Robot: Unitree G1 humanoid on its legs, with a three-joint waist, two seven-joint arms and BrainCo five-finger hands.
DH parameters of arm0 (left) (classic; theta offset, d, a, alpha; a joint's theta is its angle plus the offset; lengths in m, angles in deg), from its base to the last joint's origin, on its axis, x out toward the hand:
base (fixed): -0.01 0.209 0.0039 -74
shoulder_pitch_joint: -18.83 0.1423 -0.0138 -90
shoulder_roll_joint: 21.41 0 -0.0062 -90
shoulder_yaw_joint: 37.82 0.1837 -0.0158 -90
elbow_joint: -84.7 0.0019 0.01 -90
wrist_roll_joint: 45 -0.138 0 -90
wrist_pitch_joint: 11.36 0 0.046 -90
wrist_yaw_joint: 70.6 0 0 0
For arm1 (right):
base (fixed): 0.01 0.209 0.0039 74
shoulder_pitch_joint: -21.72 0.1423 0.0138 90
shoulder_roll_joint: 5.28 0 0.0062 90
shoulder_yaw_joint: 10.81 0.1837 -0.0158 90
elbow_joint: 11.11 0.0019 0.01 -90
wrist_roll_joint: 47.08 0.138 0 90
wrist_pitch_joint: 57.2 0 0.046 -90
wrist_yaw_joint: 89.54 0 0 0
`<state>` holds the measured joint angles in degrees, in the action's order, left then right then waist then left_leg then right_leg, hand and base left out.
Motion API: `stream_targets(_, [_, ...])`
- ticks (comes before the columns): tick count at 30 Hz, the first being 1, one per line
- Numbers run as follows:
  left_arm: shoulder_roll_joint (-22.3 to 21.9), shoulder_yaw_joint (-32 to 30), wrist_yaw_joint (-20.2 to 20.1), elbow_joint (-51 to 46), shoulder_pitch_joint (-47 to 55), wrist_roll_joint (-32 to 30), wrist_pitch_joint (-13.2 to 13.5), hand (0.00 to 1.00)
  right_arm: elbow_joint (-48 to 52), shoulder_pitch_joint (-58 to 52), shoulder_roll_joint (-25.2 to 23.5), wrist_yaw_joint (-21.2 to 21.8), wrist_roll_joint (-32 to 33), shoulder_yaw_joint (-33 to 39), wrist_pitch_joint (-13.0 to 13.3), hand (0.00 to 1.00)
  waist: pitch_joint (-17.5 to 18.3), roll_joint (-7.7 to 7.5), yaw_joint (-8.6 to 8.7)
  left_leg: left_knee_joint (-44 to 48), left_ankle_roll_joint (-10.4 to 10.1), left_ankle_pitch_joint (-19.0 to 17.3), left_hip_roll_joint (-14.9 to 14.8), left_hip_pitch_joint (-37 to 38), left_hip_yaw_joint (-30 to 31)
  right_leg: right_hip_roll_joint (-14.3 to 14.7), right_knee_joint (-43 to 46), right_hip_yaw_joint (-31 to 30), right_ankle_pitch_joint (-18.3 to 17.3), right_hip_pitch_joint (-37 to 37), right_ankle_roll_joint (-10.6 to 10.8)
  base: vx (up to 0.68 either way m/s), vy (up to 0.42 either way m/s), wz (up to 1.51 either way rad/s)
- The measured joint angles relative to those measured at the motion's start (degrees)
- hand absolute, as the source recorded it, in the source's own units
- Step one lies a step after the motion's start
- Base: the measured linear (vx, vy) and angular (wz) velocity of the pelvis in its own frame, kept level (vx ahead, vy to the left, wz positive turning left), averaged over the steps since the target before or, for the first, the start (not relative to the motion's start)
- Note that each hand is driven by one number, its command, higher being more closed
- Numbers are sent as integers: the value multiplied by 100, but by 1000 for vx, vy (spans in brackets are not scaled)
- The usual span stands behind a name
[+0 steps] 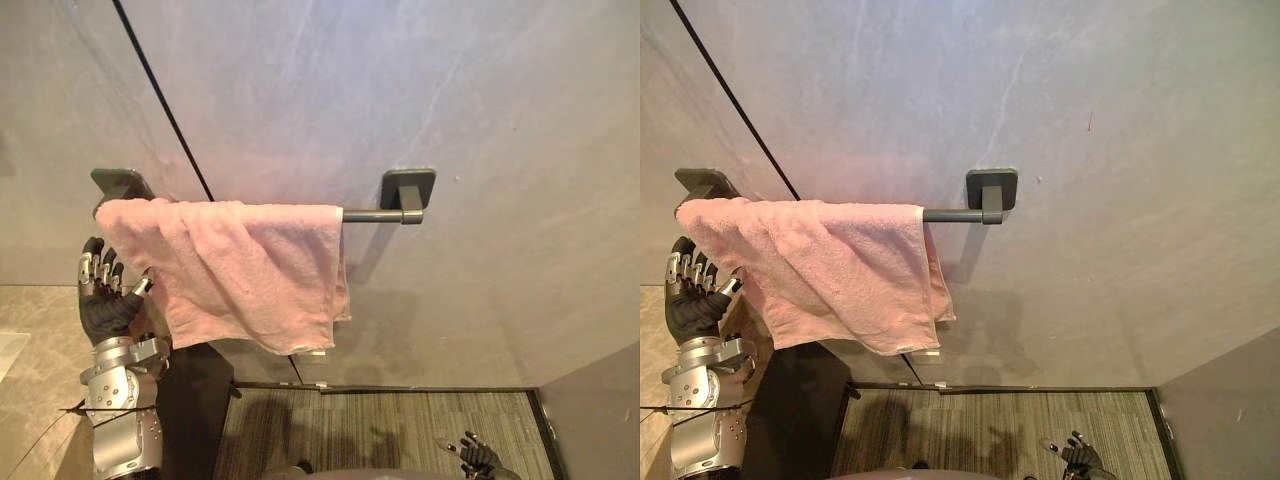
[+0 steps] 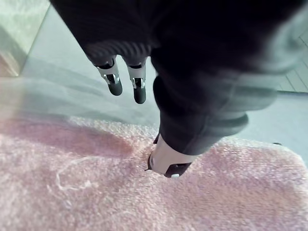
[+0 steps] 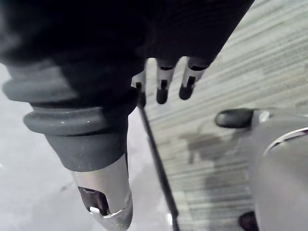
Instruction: Organize washtable
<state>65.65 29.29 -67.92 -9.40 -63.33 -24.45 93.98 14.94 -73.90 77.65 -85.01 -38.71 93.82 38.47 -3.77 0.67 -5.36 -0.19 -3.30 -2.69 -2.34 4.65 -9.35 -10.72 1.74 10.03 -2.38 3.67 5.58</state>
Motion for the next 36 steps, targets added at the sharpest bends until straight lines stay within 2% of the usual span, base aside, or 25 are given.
stream_targets(5, [470,12,-594,-3,15,935,14,0,-45,-104,20,143,-1,2,-79,0,7,-10,8,-111,11,49,-5,21,-21,29,-124,-51,74,-5,67,-29,-13,-5])
stream_targets(12, [928,27,-977,52,228,1702,-1,0,-43,6,59,190,4,-6,-112,0,22,-36,-29,-177,9,52,-15,16,-19,58,-213,-52,98,7,50,0,0,0])
stream_targets(19, [1322,162,-1215,474,240,1866,-110,0,-41,63,133,199,20,-311,-110,0,25,-43,-75,-183,8,52,-16,9,-23,59,-228,-56,102,3,43,-6,-3,0])
stream_targets(23, [1514,446,-1402,670,310,1936,-193,0,-42,39,175,203,55,-444,-111,0,28,-48,-148,-185,8,52,-16,-4,-45,60,-238,-65,113,-23,33,-40,-17,-3])
stream_targets(26, [1552,575,-1519,706,503,1938,-362,0,-42,46,176,220,53,-469,-112,0,50,-62,-154,-186,7,53,-18,-84,-85,65,-266,-101,158,-114,56,-16,-12,-7])
stream_targets(30, [1647,1046,-1670,939,597,1935,-620,0,-47,67,201,328,51,-598,-117,0,71,-88,-139,-199,6,53,-17,-99,-171,75,-324,-186,192,-156,59,6,-11,-10])
stream_targets(36, [1668,1210,-1788,939,696,1930,-645,0,-53,82,274,332,47,-645,-116,0,84,-109,-134,-225,6,52,-15,-84,-222,78,-324,-234,199,-187,51,5,-11,-5])
